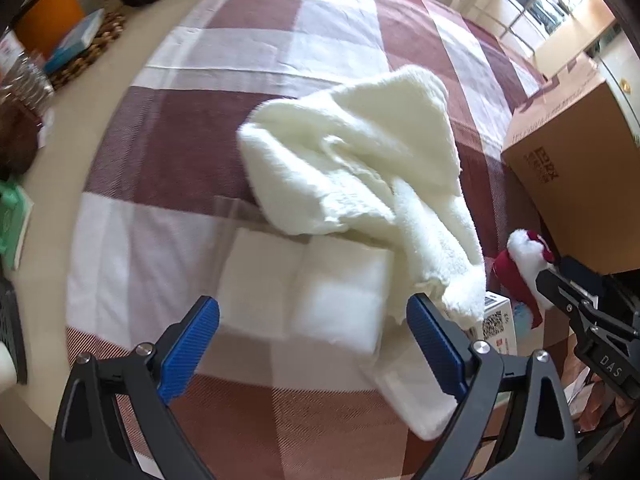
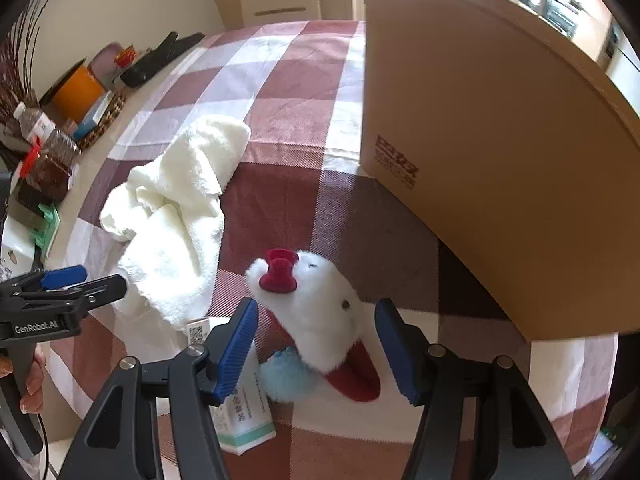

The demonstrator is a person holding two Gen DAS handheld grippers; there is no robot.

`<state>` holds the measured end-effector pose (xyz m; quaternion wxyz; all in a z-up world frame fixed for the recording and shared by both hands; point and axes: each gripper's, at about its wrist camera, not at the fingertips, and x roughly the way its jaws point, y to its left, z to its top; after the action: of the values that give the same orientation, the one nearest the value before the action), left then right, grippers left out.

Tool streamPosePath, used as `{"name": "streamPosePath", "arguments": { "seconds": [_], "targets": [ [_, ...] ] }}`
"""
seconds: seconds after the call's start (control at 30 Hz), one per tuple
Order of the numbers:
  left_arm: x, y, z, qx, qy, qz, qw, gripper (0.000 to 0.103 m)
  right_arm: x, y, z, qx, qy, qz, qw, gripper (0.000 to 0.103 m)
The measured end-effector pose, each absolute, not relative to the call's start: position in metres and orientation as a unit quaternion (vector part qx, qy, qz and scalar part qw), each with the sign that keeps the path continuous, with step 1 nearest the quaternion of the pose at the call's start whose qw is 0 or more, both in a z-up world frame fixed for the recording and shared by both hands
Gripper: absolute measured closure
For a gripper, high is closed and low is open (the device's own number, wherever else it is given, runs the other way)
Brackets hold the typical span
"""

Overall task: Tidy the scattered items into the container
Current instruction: 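Grasp the bagged white pad with the left tool while the right tool grasps the white plush toy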

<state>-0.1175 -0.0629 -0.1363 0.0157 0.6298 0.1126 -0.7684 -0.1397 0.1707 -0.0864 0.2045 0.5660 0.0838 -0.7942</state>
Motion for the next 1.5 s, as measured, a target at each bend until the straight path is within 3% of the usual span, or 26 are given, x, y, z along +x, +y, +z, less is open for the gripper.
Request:
{"name": "streamPosePath", "arguments": {
  "seconds": [0.43, 0.5, 0.6, 0.77, 0.83, 1.5],
  "targets": [
    [-0.130, -0.063, -0.162, 0.631, 0.095, -0.770, 0.029, 0.008, -0.160, 0.157, -0.122, 0.602, 0.092, -0.763, 0.219, 0.041],
    [-0.130, -0.062, -0.162, 0.628, 0.090, -0.773, 0.031, 0.009, -0.161, 0.156, -0.124, 0.603, 0.089, -0.761, 0.222, 0.047],
    [-0.127, -0.064, -0.161, 0.618, 0.087, -0.780, 0.038, 0.017, -0.160, 0.155, -0.124, 0.601, 0.083, -0.762, 0.226, 0.053],
    [-0.121, -0.076, -0.153, 0.608, 0.113, -0.784, 0.043, 0.038, -0.160, 0.157, -0.120, 0.596, 0.075, -0.767, 0.225, 0.059],
    [-0.119, -0.080, -0.150, 0.607, 0.127, -0.783, 0.044, 0.040, -0.159, 0.159, -0.117, 0.593, 0.071, -0.771, 0.223, 0.059],
    [-0.081, -0.072, -0.075, 0.564, 0.112, -0.818, 0.022, 0.041, -0.114, 0.172, -0.054, 0.563, 0.022, -0.793, 0.233, 0.059]
  ]
}}
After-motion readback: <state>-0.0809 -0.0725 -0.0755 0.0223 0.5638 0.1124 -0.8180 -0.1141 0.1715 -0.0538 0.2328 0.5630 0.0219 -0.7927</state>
